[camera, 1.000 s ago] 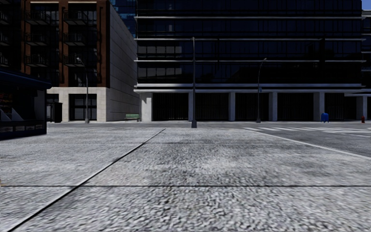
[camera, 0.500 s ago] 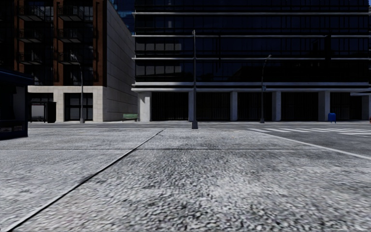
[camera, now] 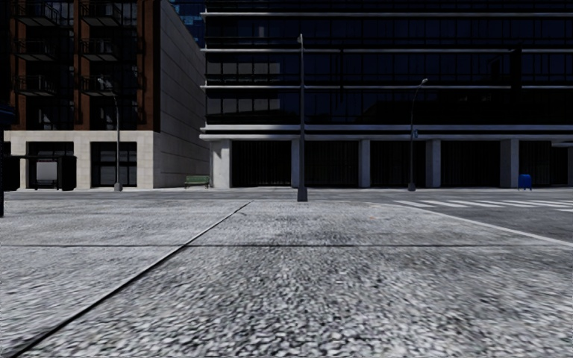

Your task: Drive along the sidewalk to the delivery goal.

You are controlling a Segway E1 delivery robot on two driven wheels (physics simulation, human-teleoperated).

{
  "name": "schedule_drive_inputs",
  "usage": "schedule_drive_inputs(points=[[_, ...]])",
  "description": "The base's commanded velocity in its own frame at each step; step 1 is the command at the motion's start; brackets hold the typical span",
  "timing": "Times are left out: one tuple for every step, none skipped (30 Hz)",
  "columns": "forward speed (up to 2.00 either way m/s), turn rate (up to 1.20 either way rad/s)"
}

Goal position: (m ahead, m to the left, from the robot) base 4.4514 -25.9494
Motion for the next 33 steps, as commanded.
schedule_drive_inputs(points=[[2.0, 0.0], [2.0, 0.0], [2.0, 0.0], [2.0, 0.0], [2.0, 0.0], [2.0, 0.0], [2.0, 0.0], [2.0, 0.0], [2.0, 0.0], [2.0, 0.0], [2.0, 0.0], [2.0, 0.0], [2.0, 0.0], [2.0, 0.0], [2.0, 0.0], [2.0, 0.0], [2.0, 0.0], [2.0, 0.0], [2.0, 0.0], [2.0, 0.0], [2.0, 0.0], [2.0, 0.0], [2.0, 0.0], [2.0, 0.0], [2.0, 0.0], [2.0, 0.0], [2.0, 0.0], [2.0, 0.0], [2.0, 0.0], [2.0, 0.0], [2.0, 0.0], [2.0, 0.0], [2.0, 0.0]])
